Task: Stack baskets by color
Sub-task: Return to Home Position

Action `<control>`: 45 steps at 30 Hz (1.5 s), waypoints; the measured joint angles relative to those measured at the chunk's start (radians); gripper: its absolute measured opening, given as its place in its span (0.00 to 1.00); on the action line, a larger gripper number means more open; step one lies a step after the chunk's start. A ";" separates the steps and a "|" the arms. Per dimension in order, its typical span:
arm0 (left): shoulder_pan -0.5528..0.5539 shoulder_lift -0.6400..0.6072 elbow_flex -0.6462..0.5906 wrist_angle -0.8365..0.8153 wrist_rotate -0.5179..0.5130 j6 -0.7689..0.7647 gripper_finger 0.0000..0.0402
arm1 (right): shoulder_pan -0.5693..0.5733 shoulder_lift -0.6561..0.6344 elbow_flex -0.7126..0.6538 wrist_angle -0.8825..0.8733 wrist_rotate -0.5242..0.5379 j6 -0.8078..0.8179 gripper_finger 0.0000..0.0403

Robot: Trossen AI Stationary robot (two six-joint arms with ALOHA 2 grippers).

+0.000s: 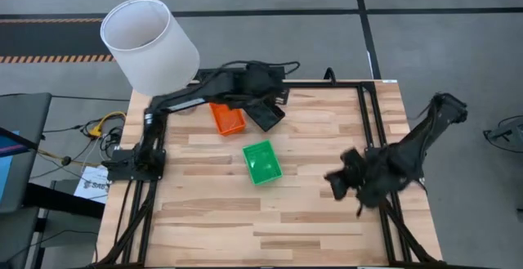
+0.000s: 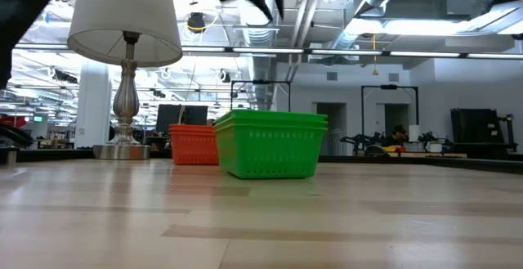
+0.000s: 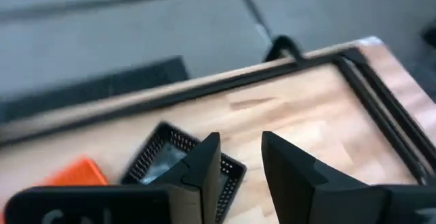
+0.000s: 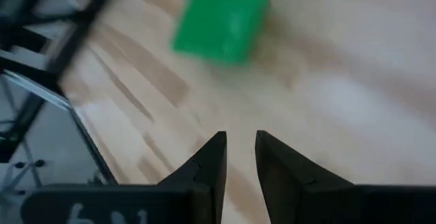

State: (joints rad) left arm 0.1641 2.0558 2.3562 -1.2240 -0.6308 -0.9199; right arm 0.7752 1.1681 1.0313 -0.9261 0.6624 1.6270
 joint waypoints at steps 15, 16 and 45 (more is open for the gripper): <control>-0.176 -0.431 0.001 -0.070 0.279 0.559 0.24 | -0.351 -0.453 0.000 0.342 -0.054 -1.156 0.25; -0.184 -0.455 -0.002 -0.089 0.279 0.582 0.24 | -0.358 -0.471 0.000 0.338 -0.054 -1.166 0.25; -0.306 -1.662 -1.595 0.812 0.414 0.465 0.24 | -0.403 -1.136 -0.556 0.442 -0.144 -1.096 0.25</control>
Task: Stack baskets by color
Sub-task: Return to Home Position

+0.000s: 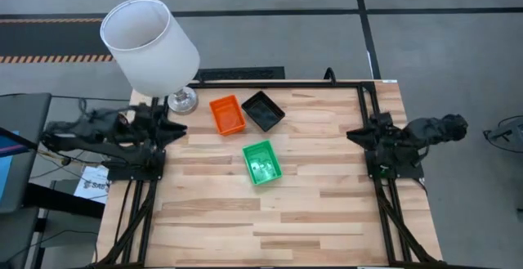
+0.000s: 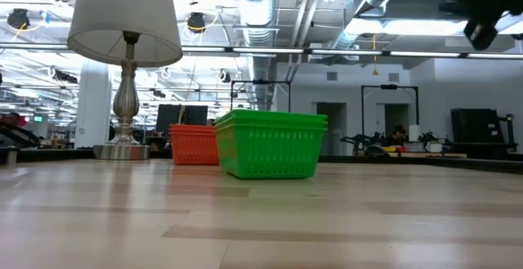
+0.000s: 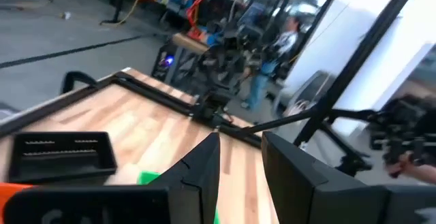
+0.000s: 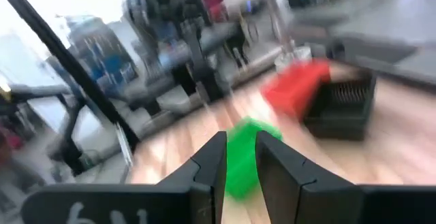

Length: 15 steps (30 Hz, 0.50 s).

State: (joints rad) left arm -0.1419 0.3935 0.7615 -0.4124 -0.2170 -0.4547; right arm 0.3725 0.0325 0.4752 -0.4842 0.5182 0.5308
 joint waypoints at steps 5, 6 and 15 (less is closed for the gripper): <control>0.000 -0.212 -0.270 0.117 -0.005 -0.056 0.24 | 0.000 -0.028 -0.069 0.082 -0.019 -0.020 0.25; 0.000 -0.255 -0.313 0.140 -0.007 -0.067 0.24 | 0.001 -0.028 -0.081 0.063 -0.025 -0.033 0.25; -0.001 -0.349 -0.518 0.168 -0.027 -0.141 0.24 | 0.001 -0.030 -0.255 0.381 -0.156 -0.145 0.25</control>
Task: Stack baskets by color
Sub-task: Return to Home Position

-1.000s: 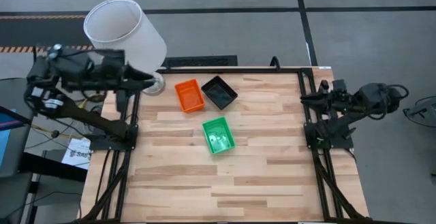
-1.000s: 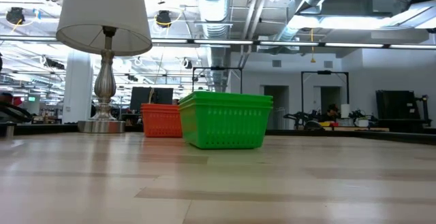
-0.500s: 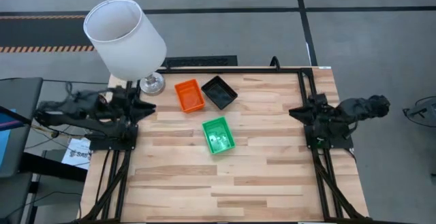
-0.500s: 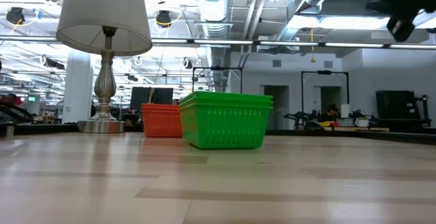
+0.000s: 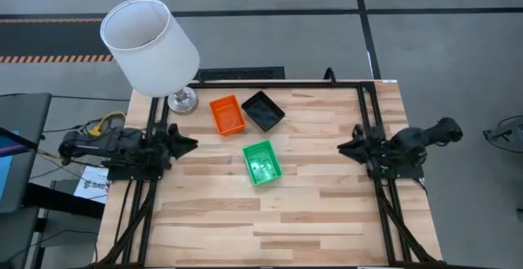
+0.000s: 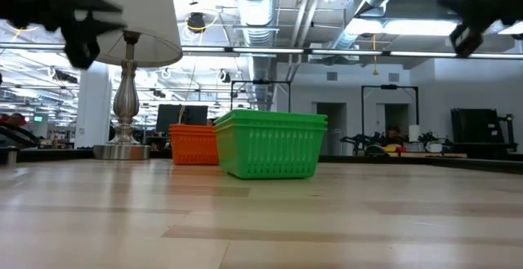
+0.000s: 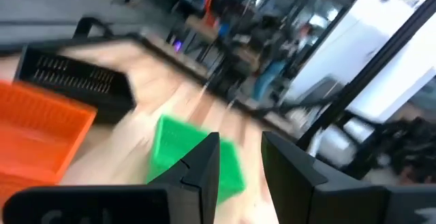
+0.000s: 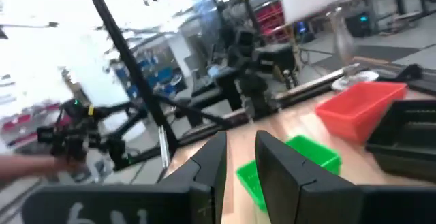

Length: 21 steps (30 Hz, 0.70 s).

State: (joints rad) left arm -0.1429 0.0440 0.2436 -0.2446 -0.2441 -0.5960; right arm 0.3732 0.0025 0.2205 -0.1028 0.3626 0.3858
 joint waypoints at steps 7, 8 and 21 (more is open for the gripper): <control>0.000 0.004 -0.045 -0.029 -0.004 -0.030 0.24 | -0.001 0.001 -0.172 0.177 -0.053 0.004 0.25; 0.000 0.004 -0.048 -0.039 -0.005 -0.042 0.24 | -0.001 0.001 -0.198 0.195 -0.053 0.002 0.25; 0.000 0.006 -0.103 -0.045 -0.125 -0.058 0.24 | -0.002 0.001 -0.212 0.178 -0.100 -0.076 0.25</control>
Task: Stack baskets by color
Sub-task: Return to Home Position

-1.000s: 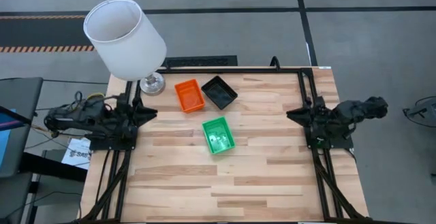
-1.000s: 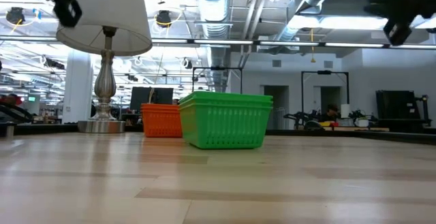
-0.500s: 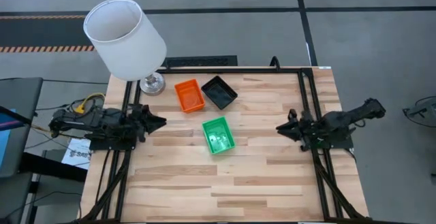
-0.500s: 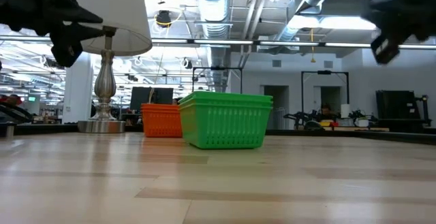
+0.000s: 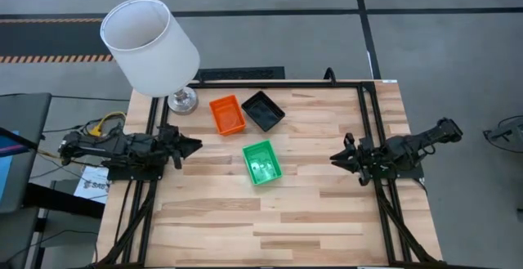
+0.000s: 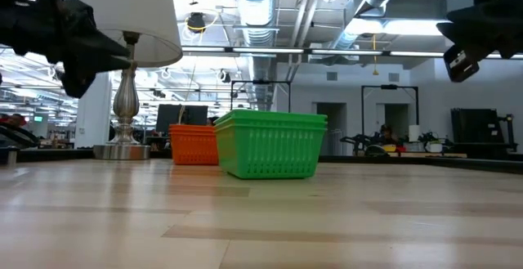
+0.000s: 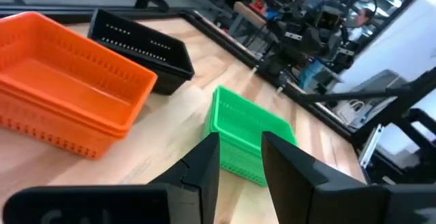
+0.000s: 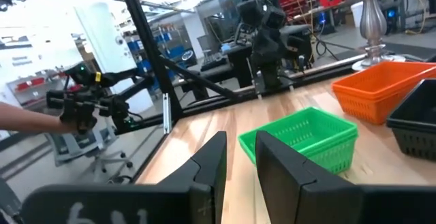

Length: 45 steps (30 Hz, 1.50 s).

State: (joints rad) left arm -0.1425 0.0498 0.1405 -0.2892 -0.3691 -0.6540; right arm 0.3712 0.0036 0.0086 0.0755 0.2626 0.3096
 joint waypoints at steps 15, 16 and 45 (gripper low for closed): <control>0.000 -0.042 -0.130 0.343 0.242 0.406 0.24 | -0.001 0.001 -0.001 -0.001 0.000 -0.109 0.25; 0.001 -0.037 -0.130 0.343 0.242 0.407 0.24 | -0.001 0.001 -0.001 -0.002 0.000 -0.109 0.25; 0.001 -0.030 -0.133 0.352 0.174 0.407 0.24 | 0.055 0.023 -0.002 -0.017 0.043 0.232 0.25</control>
State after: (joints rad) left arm -0.1413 0.0196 0.0074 0.0628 -0.1947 -0.2474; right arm 0.4257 0.0261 0.0063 0.0580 0.3053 0.5420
